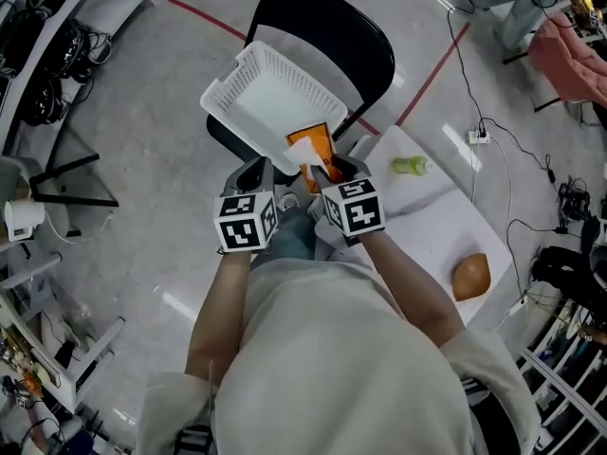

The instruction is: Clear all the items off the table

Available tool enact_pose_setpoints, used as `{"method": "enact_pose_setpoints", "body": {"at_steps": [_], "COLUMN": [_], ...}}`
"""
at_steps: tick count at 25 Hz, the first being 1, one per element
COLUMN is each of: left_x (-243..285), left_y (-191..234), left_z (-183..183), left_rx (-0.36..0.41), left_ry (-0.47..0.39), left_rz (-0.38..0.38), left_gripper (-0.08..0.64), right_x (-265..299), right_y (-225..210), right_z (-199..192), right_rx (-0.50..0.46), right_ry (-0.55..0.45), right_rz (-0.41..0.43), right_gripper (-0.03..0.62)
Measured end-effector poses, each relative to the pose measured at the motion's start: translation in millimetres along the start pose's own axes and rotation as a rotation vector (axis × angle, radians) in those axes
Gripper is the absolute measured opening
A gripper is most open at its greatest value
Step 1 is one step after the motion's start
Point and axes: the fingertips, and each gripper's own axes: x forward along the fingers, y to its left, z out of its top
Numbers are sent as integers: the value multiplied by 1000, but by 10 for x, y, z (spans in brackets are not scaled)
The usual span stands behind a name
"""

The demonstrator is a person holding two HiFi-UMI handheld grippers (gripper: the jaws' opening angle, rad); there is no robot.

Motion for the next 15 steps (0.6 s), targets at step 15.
{"method": "enact_pose_setpoints", "body": {"at_steps": [15], "left_x": [458], "left_y": [493], "left_z": [-138], "left_rx": [-66], "left_ry": [65], "left_rz": [15], "left_gripper": [9], "right_x": [784], "right_y": [29], "right_z": [90], "right_rx": [-5], "right_ry": [90], "right_rz": [13], "right_gripper": [160]}}
